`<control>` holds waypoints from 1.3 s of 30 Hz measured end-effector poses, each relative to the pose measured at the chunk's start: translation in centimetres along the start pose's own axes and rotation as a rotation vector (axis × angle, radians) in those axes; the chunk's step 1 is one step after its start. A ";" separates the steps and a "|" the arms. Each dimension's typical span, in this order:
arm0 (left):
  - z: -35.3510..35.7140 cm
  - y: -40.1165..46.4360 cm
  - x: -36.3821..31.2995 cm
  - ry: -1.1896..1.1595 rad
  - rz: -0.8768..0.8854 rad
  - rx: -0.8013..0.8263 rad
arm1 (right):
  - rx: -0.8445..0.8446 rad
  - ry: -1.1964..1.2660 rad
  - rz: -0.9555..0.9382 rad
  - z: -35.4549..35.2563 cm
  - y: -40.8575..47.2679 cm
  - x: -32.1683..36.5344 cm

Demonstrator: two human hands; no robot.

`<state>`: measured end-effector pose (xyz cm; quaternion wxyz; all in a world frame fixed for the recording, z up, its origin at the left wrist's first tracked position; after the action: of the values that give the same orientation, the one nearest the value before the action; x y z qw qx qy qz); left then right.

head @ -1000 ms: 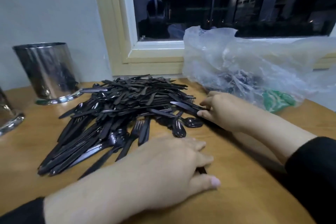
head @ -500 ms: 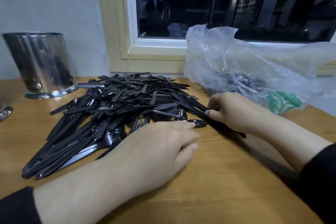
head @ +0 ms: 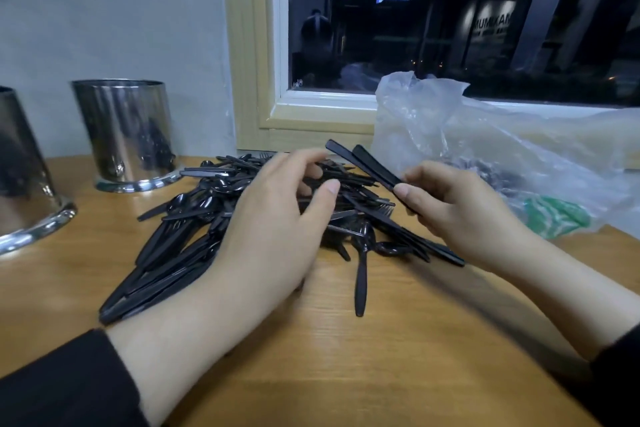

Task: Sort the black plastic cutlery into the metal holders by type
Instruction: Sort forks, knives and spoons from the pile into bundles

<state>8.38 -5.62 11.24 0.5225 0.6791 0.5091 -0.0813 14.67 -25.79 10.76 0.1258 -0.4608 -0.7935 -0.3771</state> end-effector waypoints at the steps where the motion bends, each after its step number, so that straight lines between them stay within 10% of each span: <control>1: 0.2 0.0 1.3 -0.114 -0.124 0.006 | 0.009 0.054 -0.009 0.6 -0.2 0.5; 5: 2.9 -0.9 3.7 -0.529 -0.425 0.121 | 0.096 0.279 -0.008 3.6 -1.2 2.5; 21: 1.5 -0.4 5.2 -0.859 -0.520 -0.039 | 0.185 0.557 0.139 4.9 -2.2 3.2; 27: -4.0 1.6 3.9 -0.246 -0.177 -0.196 | 0.082 0.463 0.110 3.0 -1.5 2.3; 31: 0.1 1.2 0.3 0.281 0.102 0.324 | 0.038 0.460 0.044 2.0 -1.5 3.1; 36: 1.4 0.6 0.8 0.193 0.041 0.370 | -0.160 0.509 0.098 -0.5 -0.9 1.5; 39: 0.4 1.0 1.8 0.051 -0.072 0.264 | -0.216 0.002 0.099 -2.8 -0.1 -0.5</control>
<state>10.19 -4.80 10.52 0.4123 0.7249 0.5314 -0.1489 14.41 -28.12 12.37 0.0948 -0.5098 -0.7243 -0.4544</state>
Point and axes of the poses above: each hand's wrist, its own y-axis towards the middle knuckle, its own z-axis out of the palm, x = y × z, the point moved 10 cm from there along y, towards the middle knuckle, and after that the axes turned 3 degrees about -y, right-handed, at the moved point
